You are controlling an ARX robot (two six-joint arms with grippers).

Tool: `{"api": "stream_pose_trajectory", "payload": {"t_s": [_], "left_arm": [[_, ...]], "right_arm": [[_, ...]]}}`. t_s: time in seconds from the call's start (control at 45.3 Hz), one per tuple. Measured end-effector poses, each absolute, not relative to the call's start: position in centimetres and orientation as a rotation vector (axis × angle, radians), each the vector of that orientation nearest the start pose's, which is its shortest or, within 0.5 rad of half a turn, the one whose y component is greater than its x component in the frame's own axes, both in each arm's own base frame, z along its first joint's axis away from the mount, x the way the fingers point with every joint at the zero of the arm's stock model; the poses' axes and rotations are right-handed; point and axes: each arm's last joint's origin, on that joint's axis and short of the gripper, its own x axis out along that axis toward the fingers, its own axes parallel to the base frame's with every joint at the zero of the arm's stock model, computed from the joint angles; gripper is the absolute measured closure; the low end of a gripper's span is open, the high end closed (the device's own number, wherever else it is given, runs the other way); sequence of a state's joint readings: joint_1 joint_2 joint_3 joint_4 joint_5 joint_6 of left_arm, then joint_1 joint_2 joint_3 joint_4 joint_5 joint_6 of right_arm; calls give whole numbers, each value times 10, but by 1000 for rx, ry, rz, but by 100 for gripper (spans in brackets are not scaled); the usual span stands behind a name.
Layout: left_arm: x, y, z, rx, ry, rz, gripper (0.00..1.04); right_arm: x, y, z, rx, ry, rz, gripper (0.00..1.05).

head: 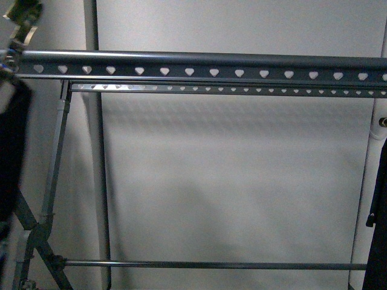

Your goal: Hang clothes on hanger

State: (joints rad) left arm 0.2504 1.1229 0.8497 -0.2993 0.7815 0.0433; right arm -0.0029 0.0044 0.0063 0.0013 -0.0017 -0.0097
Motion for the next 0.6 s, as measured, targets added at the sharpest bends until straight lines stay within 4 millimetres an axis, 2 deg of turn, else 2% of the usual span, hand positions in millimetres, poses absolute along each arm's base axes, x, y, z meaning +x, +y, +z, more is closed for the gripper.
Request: {"api": "stream_pose_trajectory", "payload": {"t_s": [0.066,0.11,0.176,0.375,0.529,0.596], "left_arm": [[225,35,285,-160,522,-606,100],[225,33,285,20,516,-670,100],[233,31,286,196,464,-734,100],[279,26,295,785,243,-987,100],[308,9,303,1000,5,-1026,100],[319,-9,307,1122,-146,-1044,100]], "right_arm": [[98,0,165,-10,-3,-1,7],[98,0,165,-10,-3,-1,7],[98,0,165,-10,-3,-1,7],[98,0,165,-10,-3,-2,7],[98,0,165,-10,-3,-1,7],[98,0,165,-10,-3,-1,7]]}}
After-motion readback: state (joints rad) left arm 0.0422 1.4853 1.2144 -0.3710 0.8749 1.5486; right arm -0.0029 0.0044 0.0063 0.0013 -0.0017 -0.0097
